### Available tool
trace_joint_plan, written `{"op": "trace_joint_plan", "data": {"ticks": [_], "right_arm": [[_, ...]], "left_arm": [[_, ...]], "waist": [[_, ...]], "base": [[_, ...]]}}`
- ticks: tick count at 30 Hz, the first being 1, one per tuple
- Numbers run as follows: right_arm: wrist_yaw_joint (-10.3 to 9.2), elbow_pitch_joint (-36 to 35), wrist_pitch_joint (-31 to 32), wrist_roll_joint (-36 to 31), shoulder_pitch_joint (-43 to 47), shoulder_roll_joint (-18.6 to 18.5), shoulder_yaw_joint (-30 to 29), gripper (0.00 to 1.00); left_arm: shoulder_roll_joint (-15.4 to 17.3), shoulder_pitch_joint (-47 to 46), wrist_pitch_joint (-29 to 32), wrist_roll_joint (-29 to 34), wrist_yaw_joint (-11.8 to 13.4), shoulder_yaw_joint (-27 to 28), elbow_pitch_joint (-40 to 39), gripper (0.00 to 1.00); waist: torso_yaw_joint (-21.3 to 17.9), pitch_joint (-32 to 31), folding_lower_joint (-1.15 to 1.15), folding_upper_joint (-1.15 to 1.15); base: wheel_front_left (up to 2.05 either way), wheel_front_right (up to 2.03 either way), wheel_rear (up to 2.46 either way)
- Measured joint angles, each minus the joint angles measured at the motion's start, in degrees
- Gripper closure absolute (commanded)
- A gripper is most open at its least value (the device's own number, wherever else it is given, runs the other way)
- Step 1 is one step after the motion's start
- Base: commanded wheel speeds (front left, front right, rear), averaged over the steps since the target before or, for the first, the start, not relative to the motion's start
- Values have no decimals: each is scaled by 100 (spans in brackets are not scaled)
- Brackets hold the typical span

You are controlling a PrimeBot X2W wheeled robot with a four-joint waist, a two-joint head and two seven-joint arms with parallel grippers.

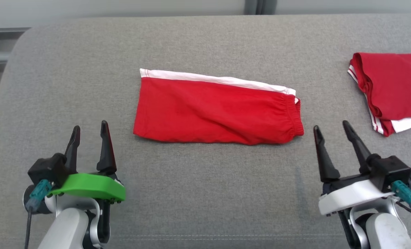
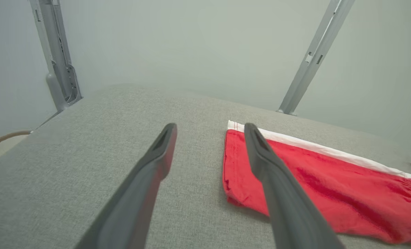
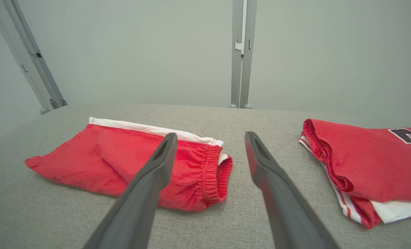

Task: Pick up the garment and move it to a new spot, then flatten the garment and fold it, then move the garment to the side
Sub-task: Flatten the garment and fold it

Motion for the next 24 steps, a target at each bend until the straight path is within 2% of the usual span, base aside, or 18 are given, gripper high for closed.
{"op": "trace_joint_plan", "data": {"ticks": [6, 12, 24], "right_arm": [[-1, 163, 134, 141, -112, -2, -259, 0], [0, 345, 222, 148, -103, 0, -439, 0], [0, 751, 92, 15, 158, 2, -512, 0]], "left_arm": [[-170, 600, -25, 701, -181, 409, -724, 0], [-234, 1124, -24, 1021, -344, 724, -944, 0], [-178, 1506, -24, 1633, -579, 761, -693, 0]], "waist": [[167, -226, 0, 0], [304, -448, 0, 0], [420, -842, 0, 0]], "base": [[0, 0, 0], [0, 0, 0], [0, 0, 0]]}}
